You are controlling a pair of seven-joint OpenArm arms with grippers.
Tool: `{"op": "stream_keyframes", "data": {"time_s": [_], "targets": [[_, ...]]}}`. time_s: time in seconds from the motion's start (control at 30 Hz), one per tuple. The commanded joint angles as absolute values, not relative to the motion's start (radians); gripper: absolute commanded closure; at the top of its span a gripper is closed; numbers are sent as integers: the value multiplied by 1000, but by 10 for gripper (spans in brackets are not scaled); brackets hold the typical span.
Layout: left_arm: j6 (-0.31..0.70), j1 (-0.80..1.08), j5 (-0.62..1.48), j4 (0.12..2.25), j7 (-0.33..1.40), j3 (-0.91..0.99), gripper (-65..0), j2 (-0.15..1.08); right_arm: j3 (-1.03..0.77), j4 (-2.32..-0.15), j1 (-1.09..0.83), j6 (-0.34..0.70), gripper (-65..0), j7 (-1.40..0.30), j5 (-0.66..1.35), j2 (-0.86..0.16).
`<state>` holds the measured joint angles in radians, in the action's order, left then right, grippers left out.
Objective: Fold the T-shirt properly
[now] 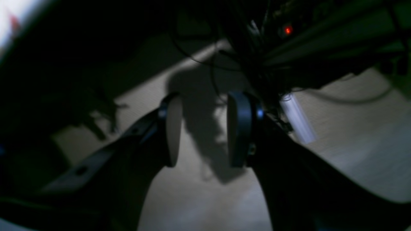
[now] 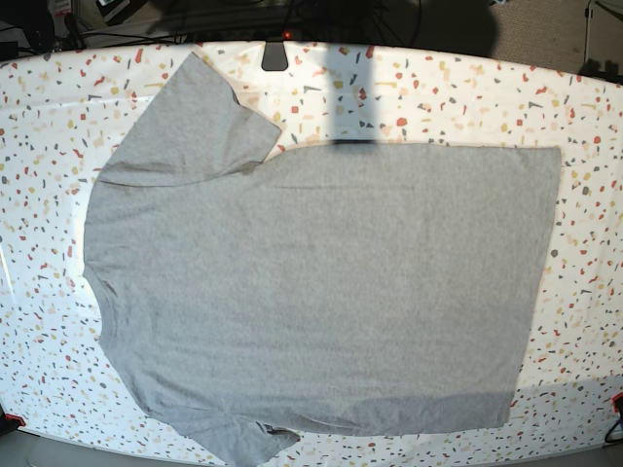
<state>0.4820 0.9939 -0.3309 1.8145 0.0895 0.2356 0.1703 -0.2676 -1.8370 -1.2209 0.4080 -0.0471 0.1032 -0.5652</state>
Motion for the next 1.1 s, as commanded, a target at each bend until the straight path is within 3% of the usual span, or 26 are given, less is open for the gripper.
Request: {"op": "stream_keyframes", "data": {"time_s": [0.0, 0.3, 0.57, 0.77, 0.9, 1.07], "targets": [[479, 1011, -349, 1856, 73, 240, -230, 192, -299, -1881, -1245, 413, -248, -42, 109, -571], [479, 986, -499, 2061, 56, 240, -230, 352, -463, -2118, -1243, 413, -248, -114, 109, -588], [480, 838, -662, 2058, 24, 240, -231, 474, -477, -2177, -1200, 412, -248, -171, 110, -697], [554, 659, -662, 1966, -10, 240, -235, 537, -477, -2177, -1110, 412, -248, -310, 110, -704], [581, 577, -666, 1852, -91, 225, -235, 593, -477, -2177, -1106, 411, -248, -316, 109, -707], [581, 473, -666, 1724, -67, 109, -235, 670, -477, -2177, -1106, 405, -248, -317, 109, -706]]}}
